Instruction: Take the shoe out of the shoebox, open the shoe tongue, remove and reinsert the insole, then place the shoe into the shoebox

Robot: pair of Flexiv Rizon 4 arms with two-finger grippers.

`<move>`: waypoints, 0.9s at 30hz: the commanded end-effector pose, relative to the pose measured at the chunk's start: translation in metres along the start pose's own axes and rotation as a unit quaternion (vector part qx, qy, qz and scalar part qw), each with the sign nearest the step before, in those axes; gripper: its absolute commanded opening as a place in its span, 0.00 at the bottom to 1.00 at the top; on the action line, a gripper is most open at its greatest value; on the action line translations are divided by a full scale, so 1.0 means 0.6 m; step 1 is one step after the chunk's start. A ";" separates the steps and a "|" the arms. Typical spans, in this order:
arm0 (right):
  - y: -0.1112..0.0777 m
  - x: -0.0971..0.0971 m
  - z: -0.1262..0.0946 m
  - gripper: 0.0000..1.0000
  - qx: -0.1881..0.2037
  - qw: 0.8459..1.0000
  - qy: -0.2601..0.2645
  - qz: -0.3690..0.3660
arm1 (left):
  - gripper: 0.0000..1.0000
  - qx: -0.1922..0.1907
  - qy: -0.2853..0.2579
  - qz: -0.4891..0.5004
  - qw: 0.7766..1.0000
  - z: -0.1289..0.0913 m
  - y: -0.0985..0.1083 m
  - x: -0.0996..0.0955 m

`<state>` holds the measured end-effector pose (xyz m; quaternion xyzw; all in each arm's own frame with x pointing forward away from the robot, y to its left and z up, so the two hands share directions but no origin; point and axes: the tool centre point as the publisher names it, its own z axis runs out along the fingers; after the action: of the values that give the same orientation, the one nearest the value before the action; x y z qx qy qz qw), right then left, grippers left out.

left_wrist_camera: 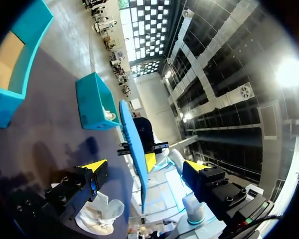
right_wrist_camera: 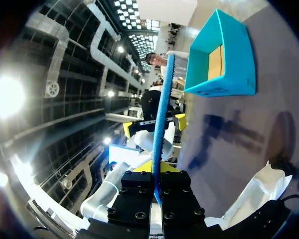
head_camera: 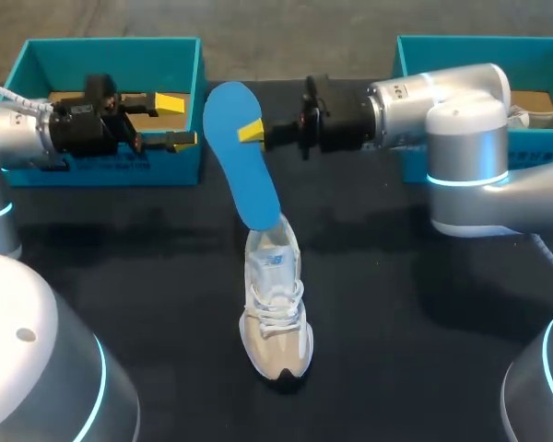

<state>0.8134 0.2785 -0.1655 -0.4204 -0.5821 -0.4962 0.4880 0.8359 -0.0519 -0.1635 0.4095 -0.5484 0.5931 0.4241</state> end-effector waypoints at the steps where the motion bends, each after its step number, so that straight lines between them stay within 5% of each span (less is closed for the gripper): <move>1: 0.008 -0.010 0.008 0.00 0.003 1.000 0.004 0.000 | 1.00 0.000 0.005 -0.002 1.000 0.016 -0.003 -0.006; 5: 0.006 -0.007 0.011 0.00 -0.002 1.000 0.002 -0.001 | 1.00 0.000 0.007 -0.001 1.000 0.043 -0.003 -0.009; 9: 0.006 -0.004 0.011 0.00 -0.005 1.000 0.001 -0.004 | 0.71 0.007 0.007 -0.002 1.000 0.056 -0.006 -0.013; 11: 0.006 -0.002 0.010 0.00 -0.008 1.000 -0.003 -0.007 | 0.48 0.015 0.002 -0.002 1.000 0.060 -0.009 -0.016; 18: 0.007 -0.003 0.006 0.00 -0.011 1.000 -0.002 -0.009 | 0.28 0.022 0.000 -0.002 1.000 0.066 -0.016 -0.020; 27: 0.005 -0.006 0.003 0.00 -0.015 1.000 -0.001 -0.010 | 0.24 0.012 0.005 -0.005 1.000 0.079 -0.009 -0.021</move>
<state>0.8188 0.2807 -0.1677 -0.4212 -0.5800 -0.5080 0.4777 0.8456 -0.0964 -0.1688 0.4156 -0.5378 0.5987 0.4238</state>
